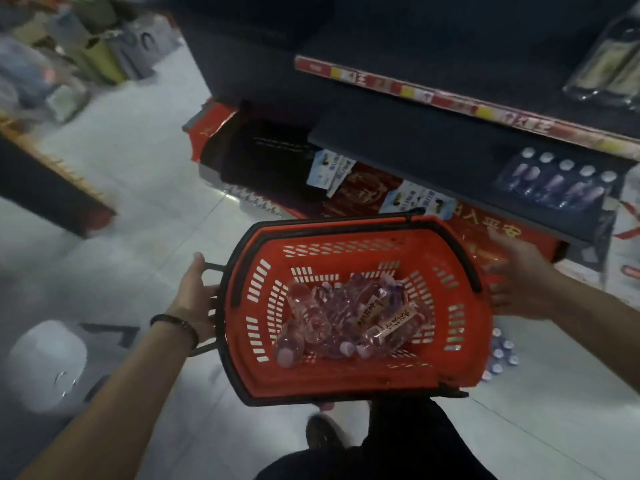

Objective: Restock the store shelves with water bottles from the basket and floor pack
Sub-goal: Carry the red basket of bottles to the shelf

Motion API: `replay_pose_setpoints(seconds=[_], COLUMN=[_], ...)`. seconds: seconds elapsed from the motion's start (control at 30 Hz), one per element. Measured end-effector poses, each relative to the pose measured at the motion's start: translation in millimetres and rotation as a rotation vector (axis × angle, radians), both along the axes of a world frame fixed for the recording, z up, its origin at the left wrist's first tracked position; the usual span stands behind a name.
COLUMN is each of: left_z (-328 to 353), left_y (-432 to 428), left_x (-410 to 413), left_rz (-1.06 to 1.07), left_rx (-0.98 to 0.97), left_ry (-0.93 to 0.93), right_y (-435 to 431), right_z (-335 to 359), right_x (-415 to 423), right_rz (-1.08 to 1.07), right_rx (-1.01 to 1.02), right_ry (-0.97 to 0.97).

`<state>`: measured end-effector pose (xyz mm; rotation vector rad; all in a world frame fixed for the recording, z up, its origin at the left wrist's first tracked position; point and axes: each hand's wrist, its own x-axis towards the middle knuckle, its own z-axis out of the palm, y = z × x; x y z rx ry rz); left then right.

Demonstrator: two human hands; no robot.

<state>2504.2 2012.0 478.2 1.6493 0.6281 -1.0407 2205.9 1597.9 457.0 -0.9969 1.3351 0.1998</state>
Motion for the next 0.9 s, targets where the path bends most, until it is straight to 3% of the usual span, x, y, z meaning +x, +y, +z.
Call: replay_pose_setpoints(seconds=[0.27,0.6,0.9], left_z=[-14.1,-63.2,-147.9], left_y=[-145.2,-278.2,-391.4], left_x=[78.2,124.0,178.8], left_rz=[-0.160,-0.142,-0.392], left_rx=[0.103,0.164,0.245], left_ry=[0.017,-0.009,-0.048], right_y=[-83.9,-155.1,-188.1], right_z=[-31.6,-80.9,-160.7], right_x=[30.2,48.9,68.8], right_rz=[-0.071,-0.196,-0.466], right_rx=[0.038,0.022,0.038], right_ry=[-0.053,-0.050,-0.026])
